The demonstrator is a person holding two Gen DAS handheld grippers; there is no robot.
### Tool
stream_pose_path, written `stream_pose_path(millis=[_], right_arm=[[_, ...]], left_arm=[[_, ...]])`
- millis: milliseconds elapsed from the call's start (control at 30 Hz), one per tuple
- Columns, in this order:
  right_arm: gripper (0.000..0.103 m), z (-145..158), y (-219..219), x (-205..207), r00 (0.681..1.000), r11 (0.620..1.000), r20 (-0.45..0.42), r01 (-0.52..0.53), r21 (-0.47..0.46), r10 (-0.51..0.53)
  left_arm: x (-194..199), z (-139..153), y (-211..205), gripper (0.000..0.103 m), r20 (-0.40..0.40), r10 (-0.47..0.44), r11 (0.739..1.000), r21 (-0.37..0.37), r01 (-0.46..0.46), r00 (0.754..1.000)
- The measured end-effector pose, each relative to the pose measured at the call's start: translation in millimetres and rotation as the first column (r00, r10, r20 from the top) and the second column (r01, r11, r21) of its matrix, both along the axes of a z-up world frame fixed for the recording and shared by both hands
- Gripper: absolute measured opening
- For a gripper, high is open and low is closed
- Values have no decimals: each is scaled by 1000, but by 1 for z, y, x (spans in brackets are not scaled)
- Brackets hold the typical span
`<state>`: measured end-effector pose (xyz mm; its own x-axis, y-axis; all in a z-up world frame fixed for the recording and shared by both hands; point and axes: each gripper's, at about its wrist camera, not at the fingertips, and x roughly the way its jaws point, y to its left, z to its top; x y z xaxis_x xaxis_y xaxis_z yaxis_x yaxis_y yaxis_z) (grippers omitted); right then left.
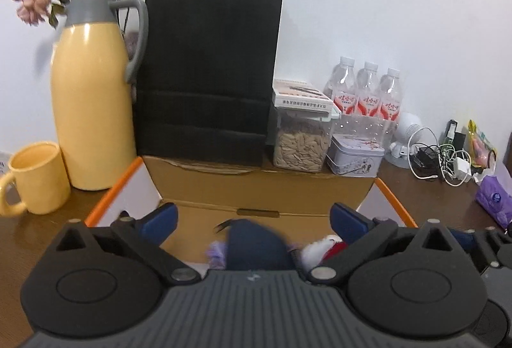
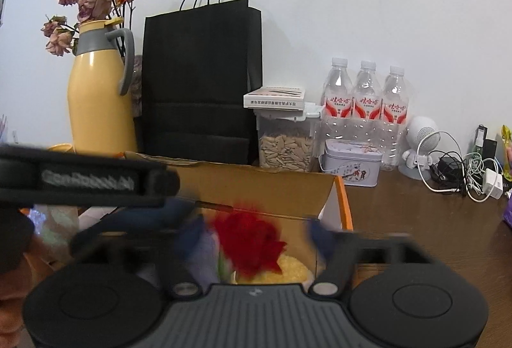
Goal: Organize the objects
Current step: 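Carry the navy case and red rose into the cardboard box and open both tools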
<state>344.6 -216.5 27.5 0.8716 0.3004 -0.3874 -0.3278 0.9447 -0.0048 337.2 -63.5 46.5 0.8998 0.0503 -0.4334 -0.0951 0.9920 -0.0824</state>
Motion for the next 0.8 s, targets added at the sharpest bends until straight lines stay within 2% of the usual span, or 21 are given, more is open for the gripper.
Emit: stream_pose_path(millis=[200,567,800], right_arm=[[103,4,-2,-2,1000,1000,0,7,12,-7],[103,11,-3,-9,1000,1000,9,24,6,-24],[103,19,-15,-43,998,999,47,41,-16,-40]], left_arm=[[0,0,-2,103,-23,4,1000,11,-4,1000],[-13,8,1,103,-5,-19,1000,-7,19,1000],[-45,26,8,103,82,-44,999,-12,45,996]])
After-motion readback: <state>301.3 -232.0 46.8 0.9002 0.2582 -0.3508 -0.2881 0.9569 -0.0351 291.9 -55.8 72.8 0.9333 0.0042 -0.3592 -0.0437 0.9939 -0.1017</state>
